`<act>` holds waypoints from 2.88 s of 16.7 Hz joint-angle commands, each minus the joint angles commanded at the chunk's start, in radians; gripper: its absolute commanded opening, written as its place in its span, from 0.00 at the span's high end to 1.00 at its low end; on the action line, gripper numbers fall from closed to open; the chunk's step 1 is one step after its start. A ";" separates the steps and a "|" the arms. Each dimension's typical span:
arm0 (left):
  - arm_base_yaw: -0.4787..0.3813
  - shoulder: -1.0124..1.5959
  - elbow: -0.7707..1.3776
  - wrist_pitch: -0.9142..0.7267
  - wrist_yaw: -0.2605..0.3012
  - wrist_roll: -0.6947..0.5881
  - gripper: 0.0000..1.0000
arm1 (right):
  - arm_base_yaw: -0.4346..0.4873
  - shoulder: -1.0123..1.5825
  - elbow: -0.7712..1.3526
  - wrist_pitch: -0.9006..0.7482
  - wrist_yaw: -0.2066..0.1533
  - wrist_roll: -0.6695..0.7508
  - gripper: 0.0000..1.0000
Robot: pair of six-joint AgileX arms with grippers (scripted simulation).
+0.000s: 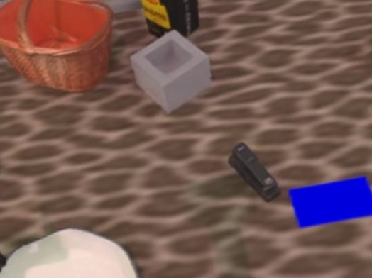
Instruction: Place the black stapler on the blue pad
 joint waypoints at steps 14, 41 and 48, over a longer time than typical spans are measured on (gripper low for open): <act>0.000 0.000 0.000 0.000 0.000 0.000 0.00 | 0.232 0.799 0.715 -0.477 -0.003 0.047 0.00; 0.000 0.000 0.000 0.000 0.000 0.000 0.00 | 0.605 2.219 1.844 -1.198 0.001 0.123 0.00; 0.000 0.000 0.000 0.000 0.000 0.000 0.00 | 0.610 2.295 1.663 -0.936 0.002 0.129 0.00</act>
